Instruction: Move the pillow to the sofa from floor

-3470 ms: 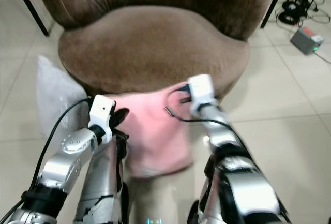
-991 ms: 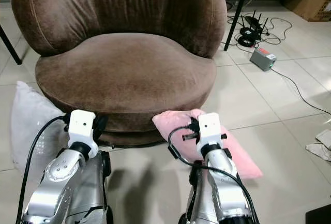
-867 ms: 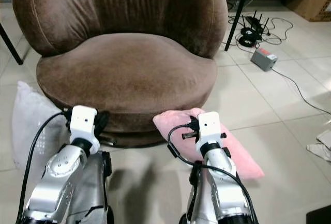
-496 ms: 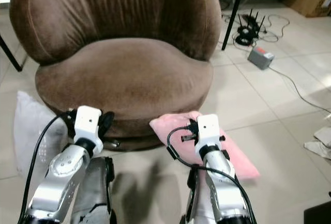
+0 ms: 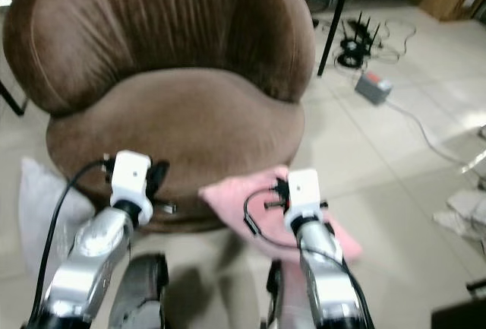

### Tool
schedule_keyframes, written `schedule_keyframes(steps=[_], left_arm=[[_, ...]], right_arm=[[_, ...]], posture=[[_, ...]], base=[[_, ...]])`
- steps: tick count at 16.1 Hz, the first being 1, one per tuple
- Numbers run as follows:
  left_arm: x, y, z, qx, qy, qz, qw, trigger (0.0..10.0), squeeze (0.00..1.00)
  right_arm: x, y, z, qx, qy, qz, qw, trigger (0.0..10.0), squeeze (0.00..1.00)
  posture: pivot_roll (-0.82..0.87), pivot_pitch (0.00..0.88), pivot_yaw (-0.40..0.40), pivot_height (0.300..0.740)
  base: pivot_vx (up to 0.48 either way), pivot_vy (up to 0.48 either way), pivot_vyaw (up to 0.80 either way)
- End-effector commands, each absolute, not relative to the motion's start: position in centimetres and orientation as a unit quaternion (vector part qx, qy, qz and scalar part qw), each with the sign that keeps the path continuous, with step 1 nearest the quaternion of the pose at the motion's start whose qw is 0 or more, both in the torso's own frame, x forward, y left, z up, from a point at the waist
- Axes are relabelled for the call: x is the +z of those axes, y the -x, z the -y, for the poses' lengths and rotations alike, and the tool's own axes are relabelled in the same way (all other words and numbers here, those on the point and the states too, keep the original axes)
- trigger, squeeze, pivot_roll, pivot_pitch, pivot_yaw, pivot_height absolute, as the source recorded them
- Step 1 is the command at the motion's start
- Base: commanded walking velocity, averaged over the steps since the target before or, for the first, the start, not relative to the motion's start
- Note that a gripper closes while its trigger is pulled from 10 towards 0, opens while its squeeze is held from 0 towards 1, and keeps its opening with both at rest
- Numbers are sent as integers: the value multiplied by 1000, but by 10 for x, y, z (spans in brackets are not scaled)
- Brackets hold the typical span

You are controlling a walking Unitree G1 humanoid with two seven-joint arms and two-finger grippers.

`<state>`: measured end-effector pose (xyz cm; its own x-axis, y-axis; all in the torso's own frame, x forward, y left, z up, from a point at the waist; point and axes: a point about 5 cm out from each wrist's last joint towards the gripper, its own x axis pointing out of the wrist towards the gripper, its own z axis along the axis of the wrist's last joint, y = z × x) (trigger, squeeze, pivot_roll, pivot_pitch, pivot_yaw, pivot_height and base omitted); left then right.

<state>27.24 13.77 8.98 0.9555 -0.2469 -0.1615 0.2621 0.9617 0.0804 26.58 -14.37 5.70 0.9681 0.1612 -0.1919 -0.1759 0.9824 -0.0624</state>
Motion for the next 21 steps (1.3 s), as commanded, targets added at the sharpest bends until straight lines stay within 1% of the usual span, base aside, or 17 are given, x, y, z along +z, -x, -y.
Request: schedule_keyframes(steps=[1, 5, 7, 9, 10, 12, 14, 15, 17, 20, 21], left_arm=[[90, -274, -139, -126, -56, -74, 988, 10000, 0], [87, -277, -137, -135, -63, -75, 986, 10000, 0], [87, -278, -139, -121, -46, -67, 989, 10000, 0], [91, -276, -152, -85, -21, -45, 995, 10000, 0], [95, -274, -156, -80, -18, -40, 996, 10000, 0], [90, -259, -166, -81, -23, -51, 995, 10000, 0], [81, -246, -173, -81, -26, -70, 994, 10000, 0], [81, -245, -174, -83, -33, -72, 993, 10000, 0], [82, -246, -170, -92, -56, -73, 991, 10000, 0], [88, -249, -162, -103, -53, -67, 991, 10000, 0], [93, -255, -161, -105, -64, -56, 991, 10000, 0]], right_arm=[[65, -269, 141, 90, 39, -65, 993, 0, 0], [59, -267, 142, 83, 38, -72, 993, 0, 0], [61, -266, 143, 80, 35, -64, 994, 0, 0], [68, -264, 148, 52, 21, -34, 998, 0, 0], [73, -262, 150, 48, 21, -25, 998, 0, 0], [73, -253, 157, 49, 34, -27, 998, 0, 0], [63, -244, 164, 44, 40, -45, 997, 0, 0], [61, -242, 165, 44, 43, -49, 997, 0, 0], [58, -240, 160, 57, 49, -54, 996, 0, 0], [56, -242, 154, 64, 47, -59, 995, 0, 0], [54, -241, 153, 63, 52, -66, 994, 235, 0]], posture=[[102, 49, -45, 633], [84, 37, -21, 673], [82, 26, -18, 693], [76, 17, -14, 713], [76, 10, -13, 723], [76, 13, -11, 740], [78, 14, -9, 740], [82, 16, -10, 740], [86, 8, -13, 740], [80, 3, -8, 740], [78, 3, -7, 740]], base=[[0, 0, 0], [0, 0, 0], [0, 0, 0], [0, 0, 0], [0, 0, 0], [0, 0, 0], [0, 0, 0], [0, 0, 0], [0, 0, 0], [0, 0, 0], [0, 0, 0]])
